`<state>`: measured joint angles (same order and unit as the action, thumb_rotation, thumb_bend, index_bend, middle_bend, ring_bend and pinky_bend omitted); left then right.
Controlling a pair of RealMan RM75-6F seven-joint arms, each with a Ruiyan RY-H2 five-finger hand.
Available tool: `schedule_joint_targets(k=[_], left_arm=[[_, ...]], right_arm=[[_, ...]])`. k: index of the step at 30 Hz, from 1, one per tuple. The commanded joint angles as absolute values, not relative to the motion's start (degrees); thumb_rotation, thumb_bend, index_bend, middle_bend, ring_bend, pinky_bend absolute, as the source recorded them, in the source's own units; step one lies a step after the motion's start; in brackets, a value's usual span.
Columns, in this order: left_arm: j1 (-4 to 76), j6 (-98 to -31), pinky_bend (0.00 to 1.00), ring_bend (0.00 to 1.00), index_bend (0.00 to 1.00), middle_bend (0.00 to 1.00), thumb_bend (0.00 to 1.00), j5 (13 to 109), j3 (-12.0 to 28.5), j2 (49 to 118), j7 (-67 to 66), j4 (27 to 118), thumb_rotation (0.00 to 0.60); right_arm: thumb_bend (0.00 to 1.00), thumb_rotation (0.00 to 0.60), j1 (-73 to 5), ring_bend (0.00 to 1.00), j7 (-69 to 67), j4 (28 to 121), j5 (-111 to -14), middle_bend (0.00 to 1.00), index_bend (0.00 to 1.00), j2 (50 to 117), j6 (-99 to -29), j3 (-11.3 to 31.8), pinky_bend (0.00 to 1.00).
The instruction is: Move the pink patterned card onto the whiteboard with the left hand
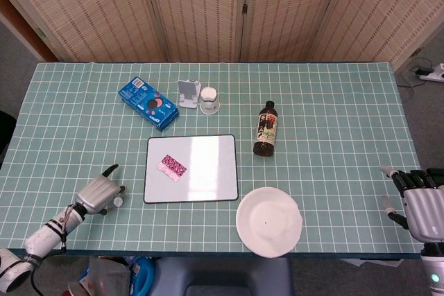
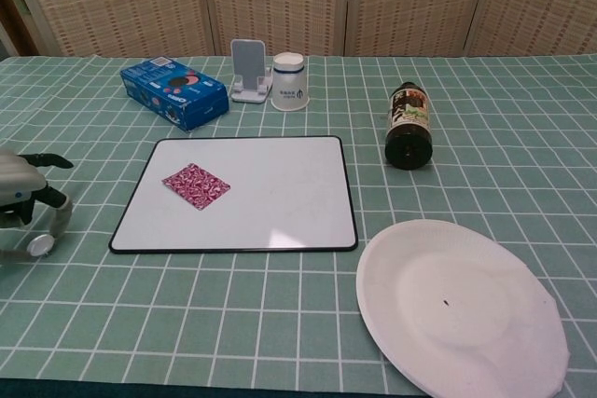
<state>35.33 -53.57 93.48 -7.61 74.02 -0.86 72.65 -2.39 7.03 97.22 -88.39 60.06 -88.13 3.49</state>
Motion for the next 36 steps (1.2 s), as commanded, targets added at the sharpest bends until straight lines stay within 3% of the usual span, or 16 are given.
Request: schedule_joint_targets(k=[1,15,36], left_arm=[[35.9,-53.4,0.00,0.95,0.47,0.97,0.29,93.3,-7.1,73.1,0.0,73.5,0.600],[42.7,-47.7,0.00,0.95,0.46,0.97,0.29,89.2,-0.9,70.3,3.0,77.7,0.600],[53.2,-35.3,0.00,0.95,0.45,0.97,0.29,79.4,5.5,78.7,-2.7,75.7,0.600]], right_arm=[[0.37,0.600,-2.4,0.34,7.0,97.2,-88.5,0.34,0.23,60.1,-88.2,3.5,0.22],[0.37,0.600,-2.5,0.34,6.7,97.2,-88.9,0.34,0.23,60.1,-88.3,3.5,0.22],[0.37,0.600,-2.3,0.34,6.9,97.4,-88.5,0.34,0.23,59.7,-88.4,3.5,0.22]])
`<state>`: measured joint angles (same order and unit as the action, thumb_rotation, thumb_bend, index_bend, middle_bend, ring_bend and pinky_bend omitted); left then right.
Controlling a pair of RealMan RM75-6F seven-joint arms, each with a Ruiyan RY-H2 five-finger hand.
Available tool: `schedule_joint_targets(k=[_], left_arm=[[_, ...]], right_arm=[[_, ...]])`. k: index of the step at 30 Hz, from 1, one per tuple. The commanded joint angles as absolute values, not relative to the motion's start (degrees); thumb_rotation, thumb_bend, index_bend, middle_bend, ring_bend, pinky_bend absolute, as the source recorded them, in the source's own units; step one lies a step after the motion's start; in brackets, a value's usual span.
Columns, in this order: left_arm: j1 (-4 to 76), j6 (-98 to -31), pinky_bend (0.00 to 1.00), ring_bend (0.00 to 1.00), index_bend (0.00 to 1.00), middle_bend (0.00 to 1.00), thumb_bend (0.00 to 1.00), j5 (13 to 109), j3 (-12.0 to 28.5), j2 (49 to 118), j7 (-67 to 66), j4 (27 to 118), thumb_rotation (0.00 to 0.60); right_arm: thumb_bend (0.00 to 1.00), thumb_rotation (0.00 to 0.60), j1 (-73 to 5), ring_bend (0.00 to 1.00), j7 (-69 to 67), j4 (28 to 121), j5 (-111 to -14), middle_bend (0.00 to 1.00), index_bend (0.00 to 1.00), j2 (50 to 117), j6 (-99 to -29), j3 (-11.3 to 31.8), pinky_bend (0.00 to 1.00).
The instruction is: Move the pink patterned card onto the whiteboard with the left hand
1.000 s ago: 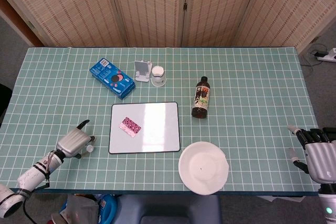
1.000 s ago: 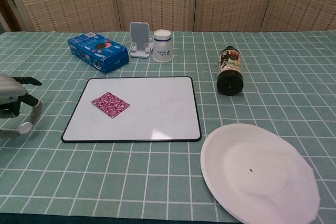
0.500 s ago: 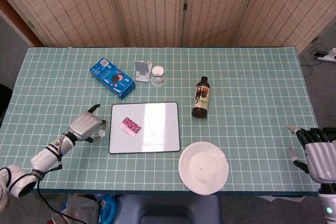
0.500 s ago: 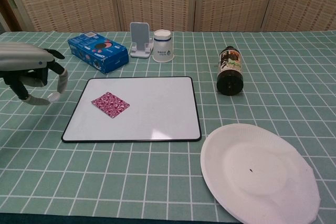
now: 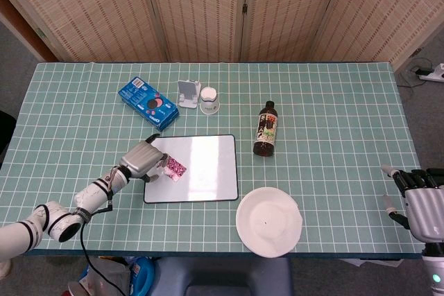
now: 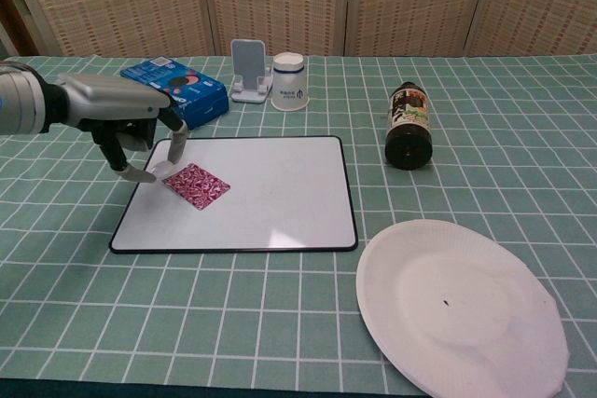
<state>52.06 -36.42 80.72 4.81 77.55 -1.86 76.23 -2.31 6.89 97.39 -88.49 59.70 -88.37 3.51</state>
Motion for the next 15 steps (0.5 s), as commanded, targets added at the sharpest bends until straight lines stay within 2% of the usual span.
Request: schedule_joint_targets(k=[1,15], left_arm=[[53.6,-34.8,0.00,0.95,0.45,0.97,0.29,79.0,5.7,79.1,-3.1,75.4,0.600],[57.3,-30.4,0.00,0.95,0.45,0.97,0.29,71.3,6.1,84.1,-9.3,71.1,0.600]], right_arm=[[0.37,0.600,-2.2,0.34,6.9,97.5,-88.5,0.34,0.23,59.7,-88.4,3.5,0.22],[0.37,0.600,-1.4,0.34,6.4,97.2,-88.2,0.34,0.23,59.3,-89.3,3.3,0.22]])
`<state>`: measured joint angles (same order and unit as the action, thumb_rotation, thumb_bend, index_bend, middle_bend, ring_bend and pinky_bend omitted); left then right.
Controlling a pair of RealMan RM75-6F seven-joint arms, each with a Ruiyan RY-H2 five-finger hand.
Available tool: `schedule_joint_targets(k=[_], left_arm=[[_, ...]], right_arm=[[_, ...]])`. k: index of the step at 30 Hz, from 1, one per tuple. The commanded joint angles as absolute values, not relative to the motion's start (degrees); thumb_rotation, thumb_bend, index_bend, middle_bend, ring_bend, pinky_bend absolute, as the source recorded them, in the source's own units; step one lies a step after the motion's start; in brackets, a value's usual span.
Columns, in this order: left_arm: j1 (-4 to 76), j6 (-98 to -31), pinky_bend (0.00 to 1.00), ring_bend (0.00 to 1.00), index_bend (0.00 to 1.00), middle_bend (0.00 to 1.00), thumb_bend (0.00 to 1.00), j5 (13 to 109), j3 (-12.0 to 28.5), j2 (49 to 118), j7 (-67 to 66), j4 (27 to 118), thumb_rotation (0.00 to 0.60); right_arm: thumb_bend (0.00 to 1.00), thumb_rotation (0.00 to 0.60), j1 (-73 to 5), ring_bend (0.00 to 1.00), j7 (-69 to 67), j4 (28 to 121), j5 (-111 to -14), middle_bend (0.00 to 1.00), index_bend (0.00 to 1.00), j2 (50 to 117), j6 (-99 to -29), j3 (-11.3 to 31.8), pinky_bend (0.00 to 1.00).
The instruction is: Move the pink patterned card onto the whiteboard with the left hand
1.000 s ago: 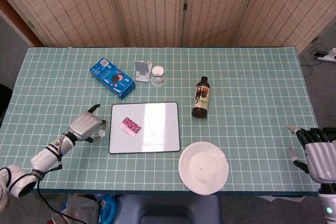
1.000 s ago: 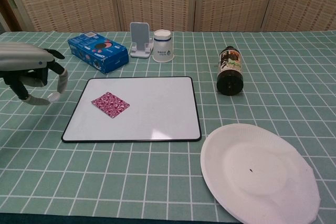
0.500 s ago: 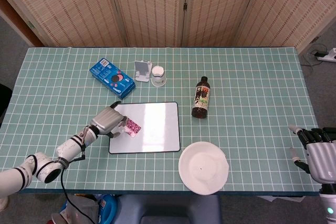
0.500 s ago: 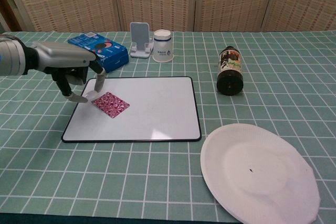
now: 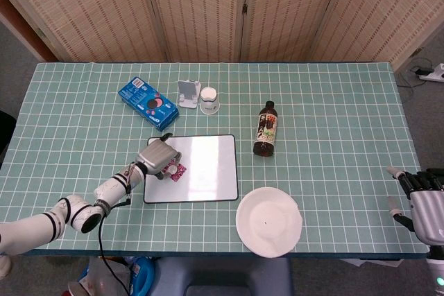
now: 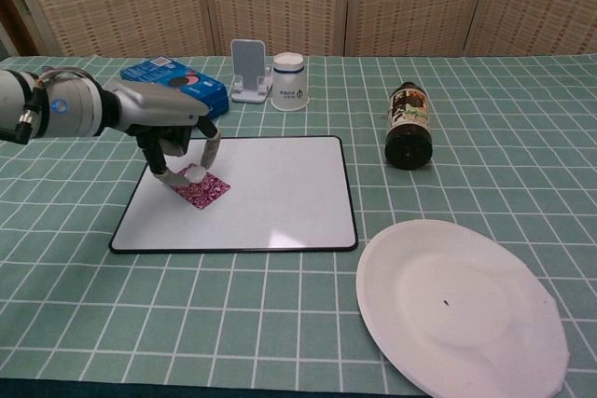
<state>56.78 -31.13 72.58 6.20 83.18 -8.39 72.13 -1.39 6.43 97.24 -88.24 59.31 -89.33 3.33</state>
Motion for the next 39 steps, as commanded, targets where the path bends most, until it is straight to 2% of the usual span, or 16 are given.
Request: schedule_joint_targets(k=[1,10,18,22,27,33,36,39], left_arm=[[57.4,-30.3,0.00,0.95,0.45,0.97,0.29,70.6,6.0,84.4,-9.7,70.6,0.600],[57.9,-29.7,0.00,0.95,0.42,0.97,0.29,66.7,5.1,85.4,-12.1,68.5,0.600],[57.8,-30.4,0.00,0.95,0.31,0.97,0.29,65.6,4.8,84.4,-12.3,70.0,0.600],[56.8,-32.8,0.00,0.94,0.26,0.97,0.29,65.5,5.8,82.7,-10.8,72.0,0.600],[53.7,-37.9,0.00,0.91,0.24,0.95,0.29,65.9,7.1,79.0,-7.2,75.4,0.600],[48.8,-44.1,0.00,0.79,0.23,0.82,0.29,63.4,7.3,73.9,-6.5,79.7,0.600],[45.8,-48.2,0.00,0.68,0.23,0.73,0.29,62.4,6.9,71.3,-7.3,81.8,0.600],[42.4,-53.4,0.00,0.56,0.23,0.60,0.29,62.0,6.3,69.1,-8.6,84.4,0.600]], right_arm=[[0.37,0.600,-1.3,0.34,6.3,97.1,-88.2,0.34,0.23,59.3,-89.3,3.3,0.22],[0.37,0.600,-0.8,0.34,5.7,96.4,-87.9,0.34,0.23,59.7,-89.6,3.1,0.22],[0.37,0.600,-0.8,0.34,5.8,96.5,-88.1,0.34,0.23,59.7,-89.7,3.2,0.22],[0.37,0.600,-0.8,0.34,6.0,96.6,-88.1,0.34,0.23,59.6,-89.7,3.3,0.22],[0.37,0.600,-0.7,0.34,6.1,96.7,-88.1,0.34,0.23,59.3,-89.9,3.4,0.22],[0.37,0.600,-0.7,0.34,6.0,96.5,-87.3,0.34,0.23,59.0,-90.2,4.0,0.22],[0.37,0.600,-1.0,0.34,6.1,96.3,-87.3,0.34,0.23,58.8,-89.6,4.1,0.22],[0.37,0.600,-1.3,0.34,5.4,95.8,-86.7,0.34,0.23,59.0,-88.6,4.1,0.22]])
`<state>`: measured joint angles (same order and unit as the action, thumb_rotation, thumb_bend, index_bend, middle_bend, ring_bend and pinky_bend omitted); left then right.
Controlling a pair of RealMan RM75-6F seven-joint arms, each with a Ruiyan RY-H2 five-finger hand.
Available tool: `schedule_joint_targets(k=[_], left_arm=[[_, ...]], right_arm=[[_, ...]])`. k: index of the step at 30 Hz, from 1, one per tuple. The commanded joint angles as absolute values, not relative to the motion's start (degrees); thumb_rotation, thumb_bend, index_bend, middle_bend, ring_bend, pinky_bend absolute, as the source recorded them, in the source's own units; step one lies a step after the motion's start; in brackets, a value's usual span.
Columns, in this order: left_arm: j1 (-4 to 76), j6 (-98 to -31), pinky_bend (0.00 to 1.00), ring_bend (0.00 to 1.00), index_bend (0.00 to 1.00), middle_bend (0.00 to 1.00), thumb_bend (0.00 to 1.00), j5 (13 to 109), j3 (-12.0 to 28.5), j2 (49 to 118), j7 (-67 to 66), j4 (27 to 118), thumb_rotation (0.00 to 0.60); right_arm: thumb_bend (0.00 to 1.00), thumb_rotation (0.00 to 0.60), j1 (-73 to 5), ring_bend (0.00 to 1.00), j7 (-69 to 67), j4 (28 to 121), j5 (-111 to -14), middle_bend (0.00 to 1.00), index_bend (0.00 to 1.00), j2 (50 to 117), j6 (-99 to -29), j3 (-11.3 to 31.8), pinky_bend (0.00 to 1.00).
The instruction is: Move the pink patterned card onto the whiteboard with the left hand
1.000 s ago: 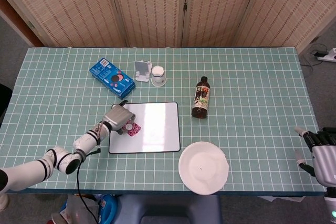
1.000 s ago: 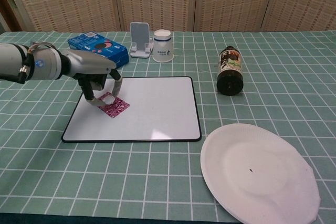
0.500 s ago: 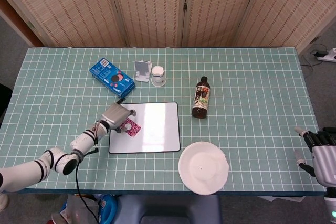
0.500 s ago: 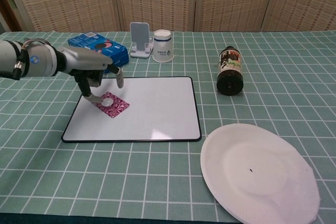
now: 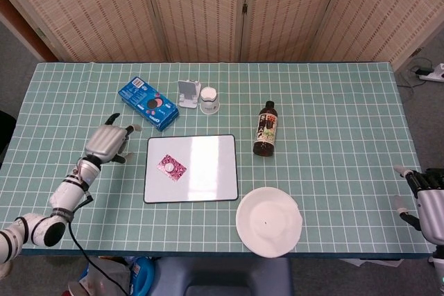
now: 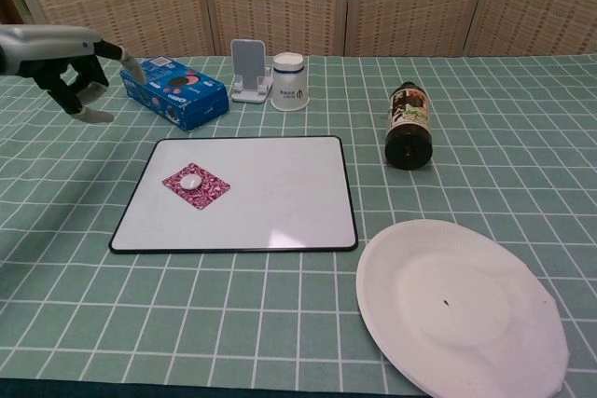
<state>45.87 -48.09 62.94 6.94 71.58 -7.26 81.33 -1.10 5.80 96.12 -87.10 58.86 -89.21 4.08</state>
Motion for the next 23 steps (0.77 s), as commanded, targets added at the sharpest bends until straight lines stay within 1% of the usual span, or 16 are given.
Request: schedule_joint_targets(k=[1,4,5,6,7,8,11,16,18,23], left_arm=[[41.2,-55.1,0.00,0.51,0.23,0.54,0.29,62.2,6.1,68.6,-8.9,85.3,0.600],[37.1,-61.5,0.00,0.38,0.23,0.41,0.29,64.0,4.9,67.2,-9.7,87.4,0.600],[35.8,-63.3,0.10,0.34,0.23,0.38,0.29,64.8,4.5,67.0,-9.3,87.9,0.600],[34.1,-65.7,0.17,0.32,0.23,0.37,0.29,65.7,4.0,66.8,-8.7,88.3,0.600],[32.8,-67.4,0.26,0.31,0.23,0.35,0.29,66.6,3.6,66.8,-8.6,88.5,0.600],[31.6,-69.0,0.32,0.30,0.22,0.34,0.29,67.5,3.1,66.7,-8.7,88.6,0.600],[27.4,-75.0,0.28,0.27,0.21,0.31,0.29,69.2,1.9,66.4,-9.6,89.4,0.600],[21.9,-82.3,0.22,0.22,0.20,0.27,0.29,70.6,1.7,66.1,-8.5,91.2,0.600],[19.9,-84.8,0.22,0.22,0.20,0.27,0.29,72.0,1.4,66.3,-8.0,91.6,0.600],[16.2,-88.3,0.21,0.21,0.20,0.26,0.29,74.7,0.1,66.8,-8.5,93.4,0.600]], right_arm=[[0.37,0.600,-1.4,0.34,5.3,95.6,-86.5,0.34,0.23,59.2,-88.3,4.1,0.22],[0.37,0.600,-1.8,0.34,4.8,95.2,-86.3,0.34,0.23,59.5,-87.6,4.1,0.22],[0.37,0.600,-1.8,0.34,4.7,95.1,-86.3,0.34,0.23,59.6,-87.5,4.1,0.22],[0.37,0.600,-2.0,0.34,4.5,95.0,-86.2,0.34,0.23,59.6,-87.3,4.2,0.22],[0.37,0.600,-2.0,0.34,4.4,94.9,-86.1,0.34,0.23,59.6,-87.2,4.2,0.22],[0.37,0.600,-2.1,0.34,4.4,94.9,-86.0,0.34,0.23,59.6,-87.0,4.2,0.22],[0.37,0.600,-2.2,0.34,3.8,95.0,-86.0,0.34,0.23,59.5,-86.6,4.1,0.22],[0.37,0.600,-2.3,0.34,2.1,95.7,-86.0,0.34,0.23,59.1,-86.1,3.8,0.22],[0.37,0.600,-2.2,0.34,2.2,96.1,-85.8,0.34,0.24,58.9,-85.9,3.8,0.22],[0.37,0.600,-2.1,0.34,2.0,96.5,-85.6,0.34,0.24,59.2,-86.1,3.8,0.22]])
